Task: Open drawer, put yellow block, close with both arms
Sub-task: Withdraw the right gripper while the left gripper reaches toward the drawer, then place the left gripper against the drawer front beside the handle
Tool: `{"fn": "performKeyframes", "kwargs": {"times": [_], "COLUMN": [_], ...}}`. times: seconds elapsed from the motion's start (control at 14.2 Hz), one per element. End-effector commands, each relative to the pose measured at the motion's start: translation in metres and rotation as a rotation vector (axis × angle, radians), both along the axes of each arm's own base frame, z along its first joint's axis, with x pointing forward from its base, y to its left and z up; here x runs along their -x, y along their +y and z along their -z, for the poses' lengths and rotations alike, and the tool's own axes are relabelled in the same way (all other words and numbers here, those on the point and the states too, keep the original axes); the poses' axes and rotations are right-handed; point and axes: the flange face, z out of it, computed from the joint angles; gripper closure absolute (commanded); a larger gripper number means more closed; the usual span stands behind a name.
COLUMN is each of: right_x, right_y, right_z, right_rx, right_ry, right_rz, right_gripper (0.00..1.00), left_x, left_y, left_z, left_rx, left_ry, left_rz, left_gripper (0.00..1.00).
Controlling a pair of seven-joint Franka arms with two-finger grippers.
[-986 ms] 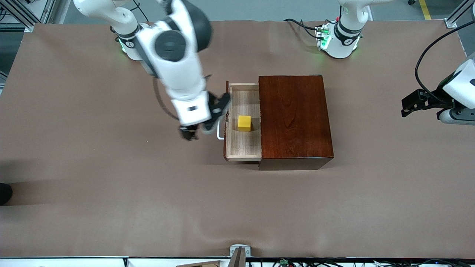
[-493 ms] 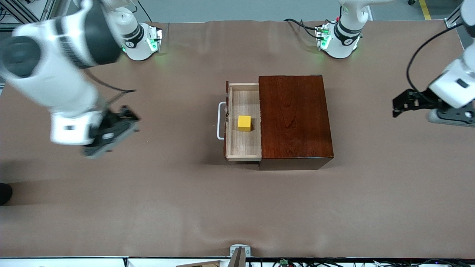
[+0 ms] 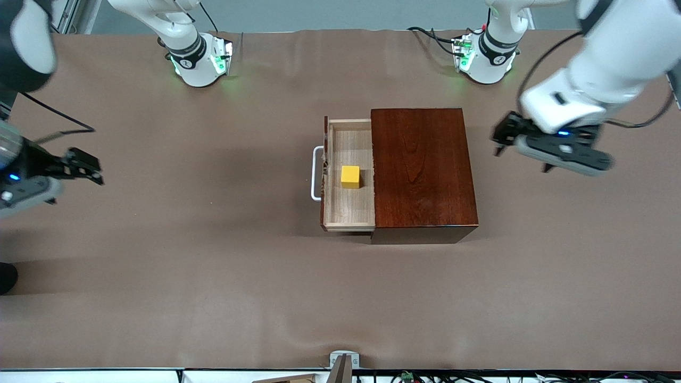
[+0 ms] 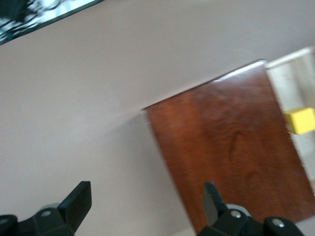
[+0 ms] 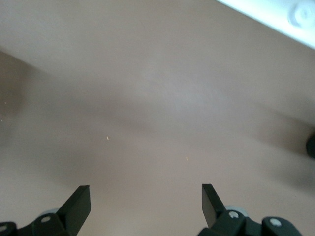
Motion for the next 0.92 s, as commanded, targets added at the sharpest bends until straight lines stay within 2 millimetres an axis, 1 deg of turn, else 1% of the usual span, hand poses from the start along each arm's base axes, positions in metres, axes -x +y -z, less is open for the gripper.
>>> {"fn": "performKeyframes", "kwargs": {"times": [0.0,0.07,0.14,0.21,0.35,0.49,0.56,0.63,0.7,0.85], "right_x": [0.04,0.045,0.05,0.053,0.061,0.064,0.065,0.068,0.07,0.074], "right_y": [-0.022,-0.027,-0.035,-0.037,-0.039,-0.035,-0.033,-0.03,-0.028,-0.027], "right_z": [-0.014,-0.017,-0.018,-0.019,-0.024,-0.027,-0.03,-0.032,-0.034,-0.038], "right_rx": [-0.025,-0.025,-0.026,-0.026,-0.031,-0.032,-0.041,-0.065,-0.091,-0.099], "right_ry": [0.005,0.003,0.006,0.019,0.036,0.039,0.036,0.045,0.052,0.057], "right_rz": [0.067,0.084,0.127,0.168,0.251,0.302,0.319,0.36,0.418,0.494], "right_gripper": [0.0,0.0,0.0,0.0,0.0,0.0,0.0,0.0,0.0,0.0], "left_x": [0.029,0.045,0.055,0.062,0.067,0.067,0.078,0.084,0.091,0.1], "left_y": [-0.072,-0.101,-0.128,-0.157,-0.204,-0.254,-0.286,-0.307,-0.327,-0.354], "left_z": [-0.005,-0.007,0.003,0.014,0.033,0.06,0.076,0.086,0.103,0.142], "left_rx": [0.034,0.04,0.044,0.057,0.089,0.139,0.152,0.135,0.119,0.1], "left_ry": [-0.008,-0.009,0.011,0.03,0.055,0.082,0.07,0.01,-0.021,-0.029], "left_rz": [0.155,0.215,0.283,0.378,0.549,0.638,0.681,0.717,0.761,0.833], "left_gripper": [0.0,0.0,0.0,0.0,0.0,0.0,0.0,0.0,0.0,0.0]}}
